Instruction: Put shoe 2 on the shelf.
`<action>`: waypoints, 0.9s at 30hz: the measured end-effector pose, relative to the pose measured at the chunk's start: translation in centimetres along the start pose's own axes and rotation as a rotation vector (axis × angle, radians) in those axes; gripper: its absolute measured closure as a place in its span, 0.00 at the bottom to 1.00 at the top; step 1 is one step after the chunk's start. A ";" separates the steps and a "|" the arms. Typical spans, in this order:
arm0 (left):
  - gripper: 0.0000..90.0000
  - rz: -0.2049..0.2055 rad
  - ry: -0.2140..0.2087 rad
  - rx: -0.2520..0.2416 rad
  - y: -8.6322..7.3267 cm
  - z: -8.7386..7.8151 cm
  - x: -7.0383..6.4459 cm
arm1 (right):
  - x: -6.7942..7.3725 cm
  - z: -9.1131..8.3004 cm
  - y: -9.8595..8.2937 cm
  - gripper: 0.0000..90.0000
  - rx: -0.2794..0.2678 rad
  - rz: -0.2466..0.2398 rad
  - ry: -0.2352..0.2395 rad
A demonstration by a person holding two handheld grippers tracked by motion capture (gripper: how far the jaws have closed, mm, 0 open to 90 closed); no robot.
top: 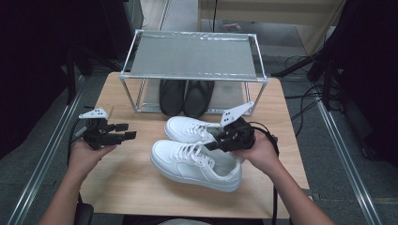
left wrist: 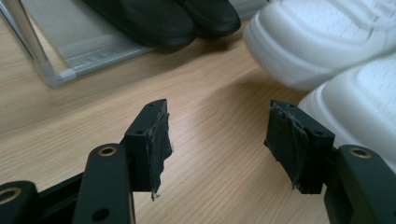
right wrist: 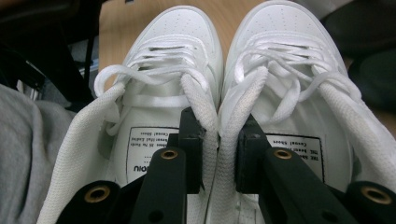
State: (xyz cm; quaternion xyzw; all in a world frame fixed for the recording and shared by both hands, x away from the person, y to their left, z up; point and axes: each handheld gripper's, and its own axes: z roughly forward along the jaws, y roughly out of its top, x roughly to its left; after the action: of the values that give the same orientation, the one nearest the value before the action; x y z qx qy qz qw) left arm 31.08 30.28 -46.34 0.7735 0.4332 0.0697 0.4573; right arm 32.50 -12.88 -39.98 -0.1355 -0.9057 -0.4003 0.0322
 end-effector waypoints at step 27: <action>0.45 -0.010 -0.040 0.001 0.0 0.3 0.4 | -6.0 -6.9 16.3 0.87 -0.165 0.157 -0.133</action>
State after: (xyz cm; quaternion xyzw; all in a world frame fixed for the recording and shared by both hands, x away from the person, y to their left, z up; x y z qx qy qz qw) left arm 31.47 30.36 -46.59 0.7729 0.4279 0.0518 0.4657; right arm 42.34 -8.82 -24.63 -0.2344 -0.8565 -0.4597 -0.0081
